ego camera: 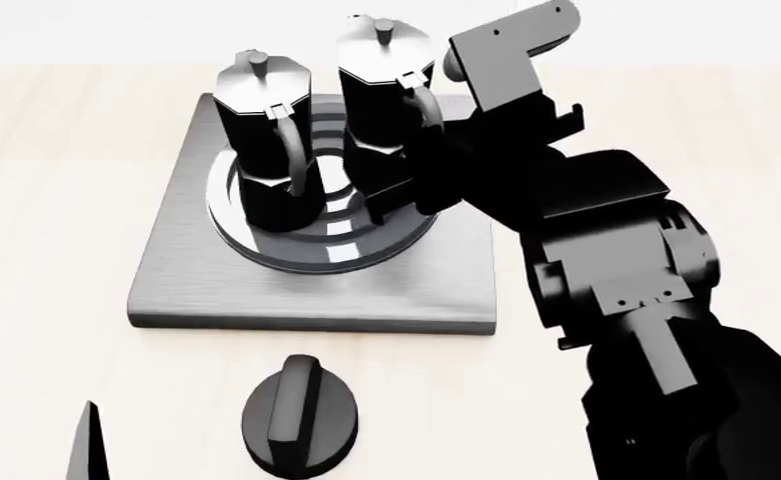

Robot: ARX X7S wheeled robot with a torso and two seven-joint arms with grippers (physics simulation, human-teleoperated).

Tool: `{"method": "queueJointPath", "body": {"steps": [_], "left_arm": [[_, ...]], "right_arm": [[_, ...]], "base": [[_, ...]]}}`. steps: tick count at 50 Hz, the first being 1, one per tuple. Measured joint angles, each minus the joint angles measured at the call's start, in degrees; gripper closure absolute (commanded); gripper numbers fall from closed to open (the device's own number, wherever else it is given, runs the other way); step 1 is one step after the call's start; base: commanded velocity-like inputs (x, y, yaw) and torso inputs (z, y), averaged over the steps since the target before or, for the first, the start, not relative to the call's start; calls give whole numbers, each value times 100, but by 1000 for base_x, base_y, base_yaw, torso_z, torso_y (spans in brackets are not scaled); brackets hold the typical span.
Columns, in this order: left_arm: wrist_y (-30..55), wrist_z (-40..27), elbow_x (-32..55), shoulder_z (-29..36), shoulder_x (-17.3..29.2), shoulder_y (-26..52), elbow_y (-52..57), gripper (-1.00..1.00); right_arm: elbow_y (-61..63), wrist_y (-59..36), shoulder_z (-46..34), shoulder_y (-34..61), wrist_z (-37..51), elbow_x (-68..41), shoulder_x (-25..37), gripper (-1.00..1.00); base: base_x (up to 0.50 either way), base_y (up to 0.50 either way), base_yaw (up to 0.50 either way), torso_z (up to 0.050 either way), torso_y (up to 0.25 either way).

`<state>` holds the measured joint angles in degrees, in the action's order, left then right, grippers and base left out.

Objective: Put both moka pots on the stove.

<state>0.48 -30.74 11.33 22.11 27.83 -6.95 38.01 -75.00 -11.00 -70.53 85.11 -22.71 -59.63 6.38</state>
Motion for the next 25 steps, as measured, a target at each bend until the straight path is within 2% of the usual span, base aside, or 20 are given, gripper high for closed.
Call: {"method": "queueJointPath", "body": {"steps": [25], "left_arm": [[-17,-27,2,18,28,-3,4,-100]], "right_arm": [[0,-208,1141,-211,-76,1142,-80,100]], "base": [[0,0,0,0,1]]}}
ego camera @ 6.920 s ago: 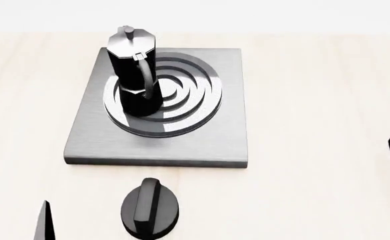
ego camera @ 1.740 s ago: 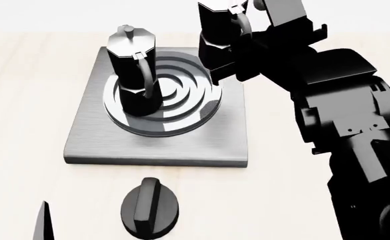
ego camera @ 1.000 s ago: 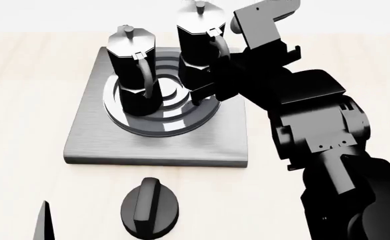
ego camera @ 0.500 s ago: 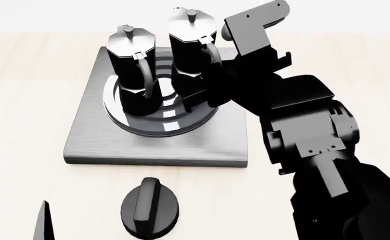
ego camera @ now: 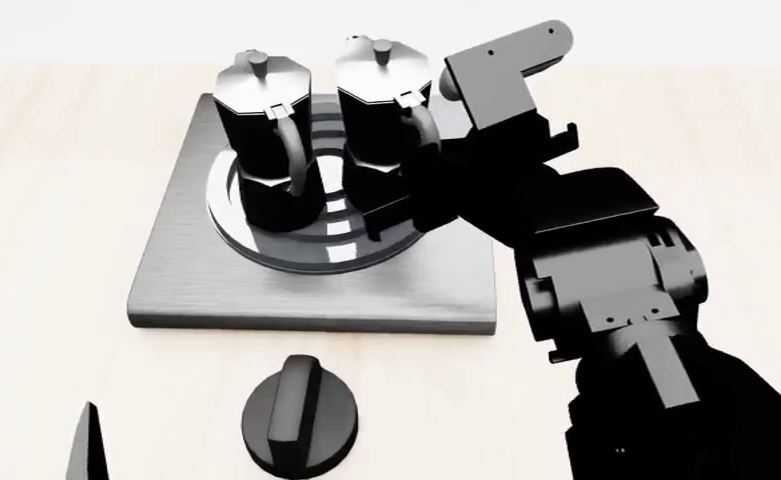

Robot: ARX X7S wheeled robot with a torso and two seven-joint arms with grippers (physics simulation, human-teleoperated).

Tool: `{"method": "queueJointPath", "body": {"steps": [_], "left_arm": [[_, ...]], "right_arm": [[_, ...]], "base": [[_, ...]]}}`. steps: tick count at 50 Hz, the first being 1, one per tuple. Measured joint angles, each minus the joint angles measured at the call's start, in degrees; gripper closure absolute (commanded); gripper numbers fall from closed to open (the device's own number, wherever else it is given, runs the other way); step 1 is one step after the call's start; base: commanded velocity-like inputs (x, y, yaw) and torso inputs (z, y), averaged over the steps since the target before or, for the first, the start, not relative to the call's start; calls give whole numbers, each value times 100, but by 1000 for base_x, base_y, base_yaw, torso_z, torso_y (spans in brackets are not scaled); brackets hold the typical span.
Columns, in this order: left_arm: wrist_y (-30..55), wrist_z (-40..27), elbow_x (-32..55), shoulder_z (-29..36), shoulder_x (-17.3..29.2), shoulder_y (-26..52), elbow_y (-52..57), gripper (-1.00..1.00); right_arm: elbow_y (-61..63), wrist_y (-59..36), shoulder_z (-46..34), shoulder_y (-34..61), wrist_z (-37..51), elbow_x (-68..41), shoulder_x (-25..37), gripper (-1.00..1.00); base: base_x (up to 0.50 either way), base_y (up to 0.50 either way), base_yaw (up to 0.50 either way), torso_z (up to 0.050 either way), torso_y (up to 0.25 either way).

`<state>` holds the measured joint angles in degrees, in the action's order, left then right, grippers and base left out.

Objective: Put both moka pots on the stove.

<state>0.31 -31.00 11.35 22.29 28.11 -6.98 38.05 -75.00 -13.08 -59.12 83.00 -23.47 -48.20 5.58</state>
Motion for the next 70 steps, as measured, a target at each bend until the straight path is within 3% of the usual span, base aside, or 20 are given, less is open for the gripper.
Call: {"method": "queueJointPath", "body": {"steps": [17,18,38,54,70], "left_arm": [[4,-17,9,12,12,13,-1,-100],[5,-18,10,12,13,14,-1,-100],[-4,-28,20,35,23,35,-18,-100],[14,-46,-12,75,22,57,-21,-100],[1,-67,-19,83,39,52,-15,-100]], "right_arm": [[0,-55,1077,-121,-92,1011,-68,100],[0,-57,1141,-127,-98,1074,-73,-100],[274,-135,2374,-185,-190,2129,-73,-100],[4891,-1964,3608,-1698,1124,1036,1092,-100],[8331,-2396,4563,-3300,2519,215,1621,-100]], "base": [[0,0,0,0,1],[0,0,0,0,0],[0,0,0,0,0],[0,0,0,0,0],[0,0,0,0,0]]}}
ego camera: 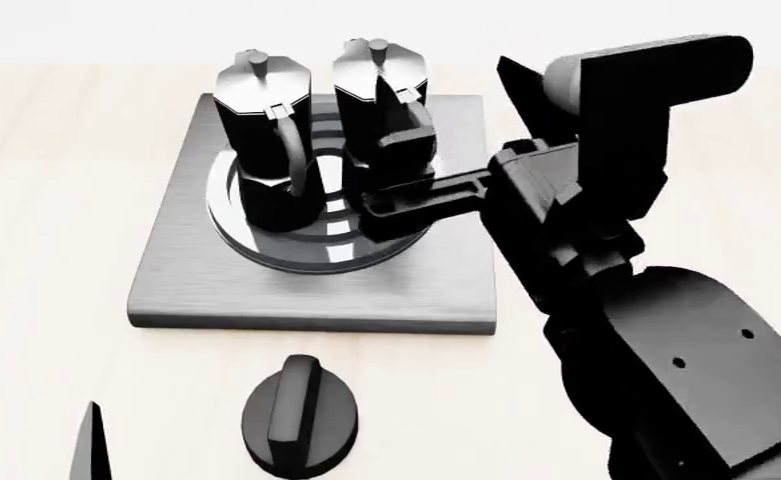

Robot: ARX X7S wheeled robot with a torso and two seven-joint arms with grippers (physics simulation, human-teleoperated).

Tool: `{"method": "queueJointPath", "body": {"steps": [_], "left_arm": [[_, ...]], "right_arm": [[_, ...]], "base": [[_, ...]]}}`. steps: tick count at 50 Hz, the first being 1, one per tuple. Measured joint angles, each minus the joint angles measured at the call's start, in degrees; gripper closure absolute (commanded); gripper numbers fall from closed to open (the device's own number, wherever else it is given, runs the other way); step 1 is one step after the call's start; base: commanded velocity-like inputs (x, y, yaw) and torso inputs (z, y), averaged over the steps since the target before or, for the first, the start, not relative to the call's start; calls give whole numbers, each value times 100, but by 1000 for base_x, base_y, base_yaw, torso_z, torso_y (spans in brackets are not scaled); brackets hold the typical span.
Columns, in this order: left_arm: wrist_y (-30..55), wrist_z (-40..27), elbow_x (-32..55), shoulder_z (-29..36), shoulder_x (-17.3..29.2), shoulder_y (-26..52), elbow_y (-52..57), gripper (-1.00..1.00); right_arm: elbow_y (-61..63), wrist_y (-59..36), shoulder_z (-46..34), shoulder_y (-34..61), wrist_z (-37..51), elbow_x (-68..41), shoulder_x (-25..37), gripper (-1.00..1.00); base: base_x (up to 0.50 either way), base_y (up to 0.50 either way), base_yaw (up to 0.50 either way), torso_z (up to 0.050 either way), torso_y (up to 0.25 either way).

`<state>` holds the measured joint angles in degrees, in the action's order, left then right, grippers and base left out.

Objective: Put both moka pots on the stove.

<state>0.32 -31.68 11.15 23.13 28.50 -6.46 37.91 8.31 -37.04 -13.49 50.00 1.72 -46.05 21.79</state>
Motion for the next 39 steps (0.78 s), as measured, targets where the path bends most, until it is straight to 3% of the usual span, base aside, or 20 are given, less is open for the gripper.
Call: {"method": "queueJointPath", "body": {"steps": [19,39], "left_arm": [[-39,-21,-4,7,23,-18,6,-100],[-65,-46,0,10,48,-32,10,-100]], "right_arm": [[2218,991,235,-2192,902,789,182,-100],[2985,1919,340,-3780,1195,1532,329,-100]], "base": [[0,0,0,0,0],[0,0,0,0,0]]}}
